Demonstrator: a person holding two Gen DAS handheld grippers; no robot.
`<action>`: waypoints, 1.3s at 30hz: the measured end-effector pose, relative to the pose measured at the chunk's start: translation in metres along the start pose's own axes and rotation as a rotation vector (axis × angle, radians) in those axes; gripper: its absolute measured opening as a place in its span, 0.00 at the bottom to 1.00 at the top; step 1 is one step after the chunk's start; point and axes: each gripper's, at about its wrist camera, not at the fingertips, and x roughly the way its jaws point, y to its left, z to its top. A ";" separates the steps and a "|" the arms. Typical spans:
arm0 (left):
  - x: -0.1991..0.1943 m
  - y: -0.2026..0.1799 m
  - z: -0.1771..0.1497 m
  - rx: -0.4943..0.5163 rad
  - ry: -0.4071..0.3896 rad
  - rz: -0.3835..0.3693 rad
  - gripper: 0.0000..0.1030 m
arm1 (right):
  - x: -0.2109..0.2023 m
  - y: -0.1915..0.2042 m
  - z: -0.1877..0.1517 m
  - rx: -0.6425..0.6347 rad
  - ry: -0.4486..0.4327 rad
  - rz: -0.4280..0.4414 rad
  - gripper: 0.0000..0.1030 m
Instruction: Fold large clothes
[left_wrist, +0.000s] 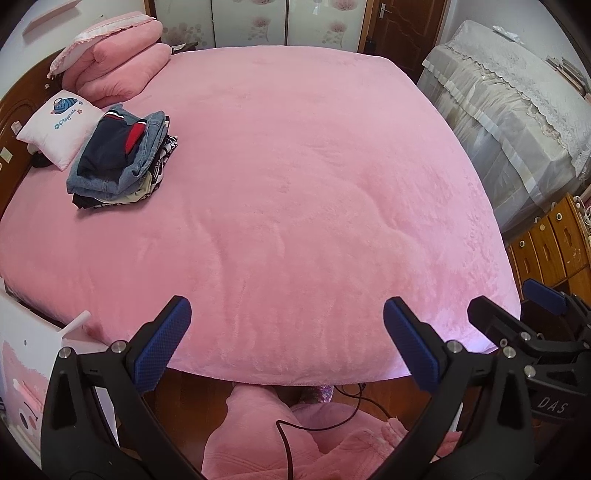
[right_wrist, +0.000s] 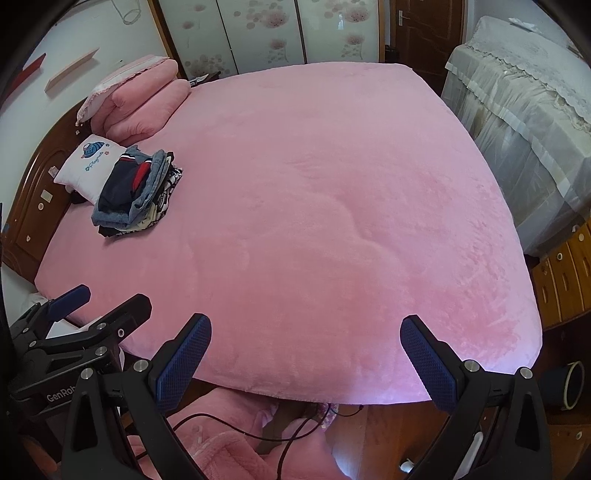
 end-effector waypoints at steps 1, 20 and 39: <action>0.000 0.000 0.000 0.002 -0.001 0.001 0.99 | 0.000 0.000 0.000 0.001 -0.001 -0.001 1.00; 0.001 -0.007 0.006 0.024 -0.012 0.024 0.99 | 0.000 -0.001 0.005 0.005 0.002 -0.003 1.00; 0.002 -0.010 0.013 0.046 -0.022 0.035 0.99 | -0.001 0.001 0.005 0.014 -0.007 -0.014 1.00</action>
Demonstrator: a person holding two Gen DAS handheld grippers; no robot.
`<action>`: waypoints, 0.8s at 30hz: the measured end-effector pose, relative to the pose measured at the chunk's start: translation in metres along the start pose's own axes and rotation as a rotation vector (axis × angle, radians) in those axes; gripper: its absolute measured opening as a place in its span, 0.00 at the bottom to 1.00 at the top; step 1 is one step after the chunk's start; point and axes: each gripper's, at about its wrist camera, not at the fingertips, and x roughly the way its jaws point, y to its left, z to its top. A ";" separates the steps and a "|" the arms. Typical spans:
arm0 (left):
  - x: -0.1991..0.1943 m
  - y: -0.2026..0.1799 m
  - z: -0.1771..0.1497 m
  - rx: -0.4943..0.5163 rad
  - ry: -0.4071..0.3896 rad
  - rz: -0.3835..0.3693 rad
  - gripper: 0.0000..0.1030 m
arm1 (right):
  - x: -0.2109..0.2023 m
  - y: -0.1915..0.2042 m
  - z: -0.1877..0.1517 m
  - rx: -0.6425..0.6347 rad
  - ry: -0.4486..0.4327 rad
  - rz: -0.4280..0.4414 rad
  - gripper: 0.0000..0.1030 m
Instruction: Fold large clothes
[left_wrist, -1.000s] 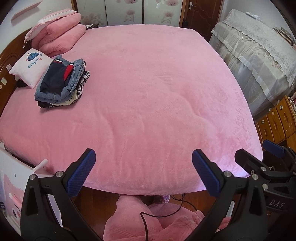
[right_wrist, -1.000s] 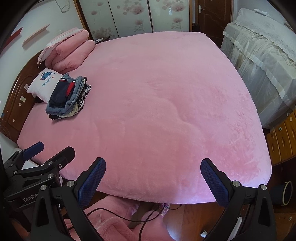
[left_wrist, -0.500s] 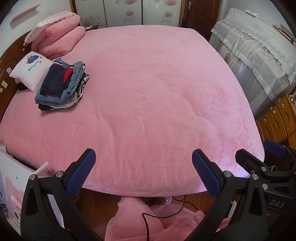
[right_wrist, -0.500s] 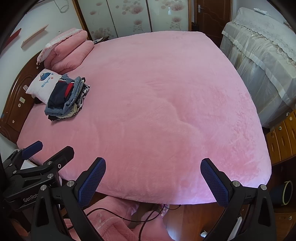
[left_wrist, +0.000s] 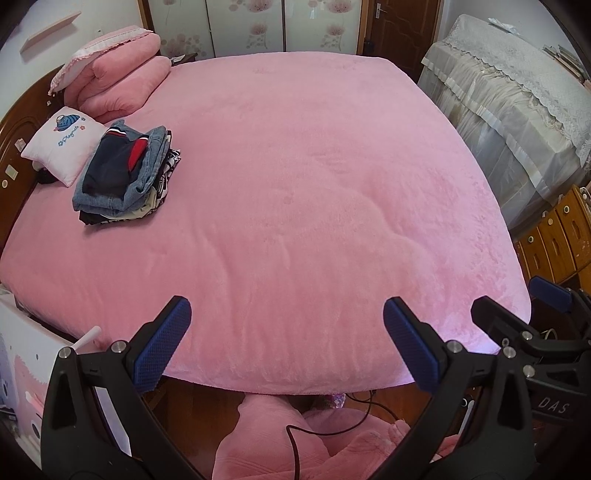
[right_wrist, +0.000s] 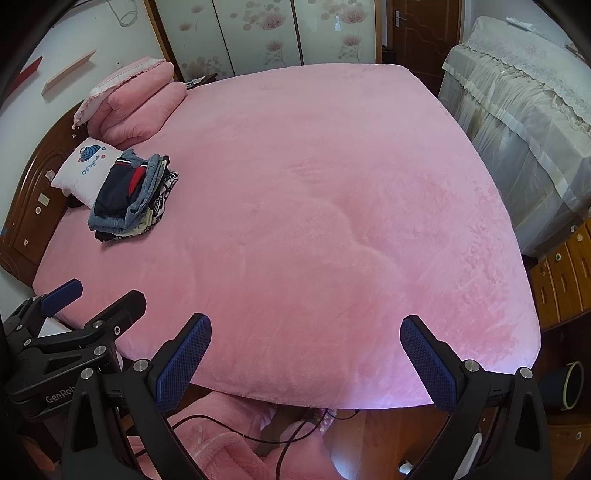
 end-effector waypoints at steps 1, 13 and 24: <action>0.000 0.000 0.000 -0.002 0.001 0.001 0.99 | 0.000 0.000 0.000 0.000 0.000 0.000 1.00; 0.000 -0.001 0.000 -0.004 0.003 0.007 0.99 | 0.001 -0.003 0.000 -0.001 0.005 0.002 1.00; 0.000 -0.002 0.000 -0.003 0.004 0.010 0.99 | 0.003 -0.007 0.001 0.000 0.010 0.003 1.00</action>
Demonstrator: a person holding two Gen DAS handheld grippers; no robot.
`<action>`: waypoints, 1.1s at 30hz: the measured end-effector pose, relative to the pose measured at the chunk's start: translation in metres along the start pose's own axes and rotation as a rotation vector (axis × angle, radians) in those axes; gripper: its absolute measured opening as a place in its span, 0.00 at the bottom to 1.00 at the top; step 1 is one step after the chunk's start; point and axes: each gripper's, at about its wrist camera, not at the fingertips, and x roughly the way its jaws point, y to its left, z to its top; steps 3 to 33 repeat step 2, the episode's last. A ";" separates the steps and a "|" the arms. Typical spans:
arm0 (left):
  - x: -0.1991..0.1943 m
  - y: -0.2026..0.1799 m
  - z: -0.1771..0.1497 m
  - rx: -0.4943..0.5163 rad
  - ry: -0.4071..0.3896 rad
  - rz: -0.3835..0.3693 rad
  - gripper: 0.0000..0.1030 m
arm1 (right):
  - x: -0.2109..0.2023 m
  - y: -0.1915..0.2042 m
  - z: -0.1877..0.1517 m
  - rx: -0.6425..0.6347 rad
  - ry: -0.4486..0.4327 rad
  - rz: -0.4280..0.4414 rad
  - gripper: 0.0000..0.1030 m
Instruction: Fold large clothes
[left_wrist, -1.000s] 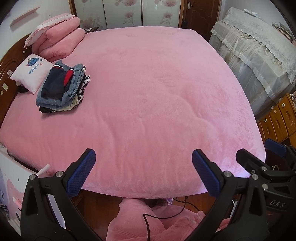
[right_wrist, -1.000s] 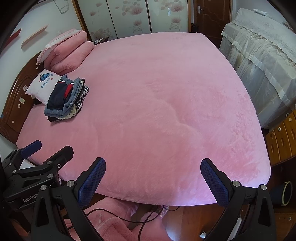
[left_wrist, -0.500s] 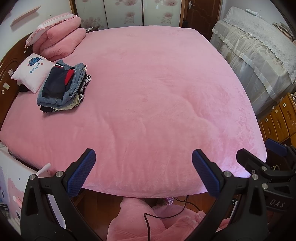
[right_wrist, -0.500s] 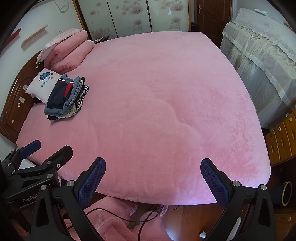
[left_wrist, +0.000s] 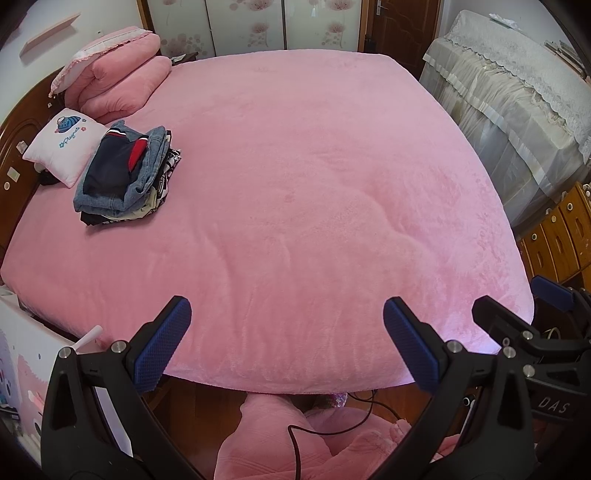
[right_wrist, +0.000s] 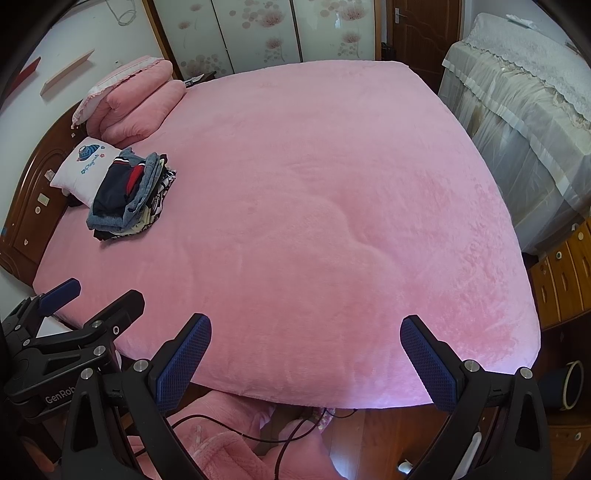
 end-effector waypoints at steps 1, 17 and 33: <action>0.000 0.000 0.000 0.000 0.000 0.000 0.99 | 0.000 -0.001 0.000 0.001 0.001 0.000 1.00; 0.000 0.000 0.000 0.000 0.000 0.000 0.99 | 0.000 -0.001 0.000 0.001 0.002 0.001 1.00; 0.000 0.000 0.000 0.000 0.000 0.000 0.99 | 0.000 -0.001 0.000 0.001 0.002 0.001 1.00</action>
